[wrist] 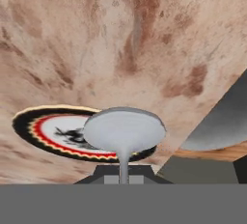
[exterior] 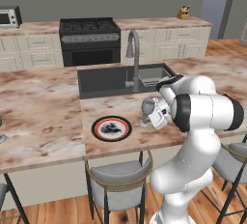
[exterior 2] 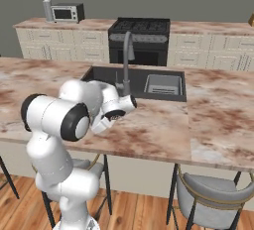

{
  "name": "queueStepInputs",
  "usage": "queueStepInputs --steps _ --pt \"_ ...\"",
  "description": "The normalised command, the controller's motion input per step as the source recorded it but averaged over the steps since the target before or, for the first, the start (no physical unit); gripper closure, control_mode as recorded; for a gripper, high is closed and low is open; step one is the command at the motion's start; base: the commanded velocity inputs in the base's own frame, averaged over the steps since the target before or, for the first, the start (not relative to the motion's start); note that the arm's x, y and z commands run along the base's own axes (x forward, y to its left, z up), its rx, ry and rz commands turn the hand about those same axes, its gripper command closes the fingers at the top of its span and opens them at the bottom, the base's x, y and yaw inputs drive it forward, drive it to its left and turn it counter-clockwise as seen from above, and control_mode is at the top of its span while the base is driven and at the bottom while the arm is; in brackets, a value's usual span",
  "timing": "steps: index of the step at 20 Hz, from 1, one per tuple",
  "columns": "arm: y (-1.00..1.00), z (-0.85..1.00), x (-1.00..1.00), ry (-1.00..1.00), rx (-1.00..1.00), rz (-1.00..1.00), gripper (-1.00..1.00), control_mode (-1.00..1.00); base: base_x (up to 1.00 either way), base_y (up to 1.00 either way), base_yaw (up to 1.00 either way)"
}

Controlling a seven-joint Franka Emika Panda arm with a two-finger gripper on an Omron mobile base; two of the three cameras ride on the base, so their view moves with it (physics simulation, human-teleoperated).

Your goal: Retrieve the wine glasses from the counter and place one next to each plate.

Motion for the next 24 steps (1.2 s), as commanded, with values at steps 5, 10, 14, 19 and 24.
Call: queueStepInputs --steps 5,10,14,19,24 --pt "-0.01 -0.27 0.38 0.0 -0.02 0.0 1.0 -1.0 0.0 0.0 0.0" --pt "0.0 -0.34 0.37 0.01 -0.01 0.0 1.0 -1.0 0.0 0.0 0.0" --pt "0.0 -0.32 0.31 0.01 0.0 0.0 1.0 -1.0 0.0 0.0 0.0" --pt "0.0 -0.31 0.29 0.0 0.0 0.0 1.0 -1.0 0.0 0.0 0.0" --pt "0.0 -0.31 0.25 0.0 0.0 0.0 1.0 -1.0 0.0 0.0 0.0"
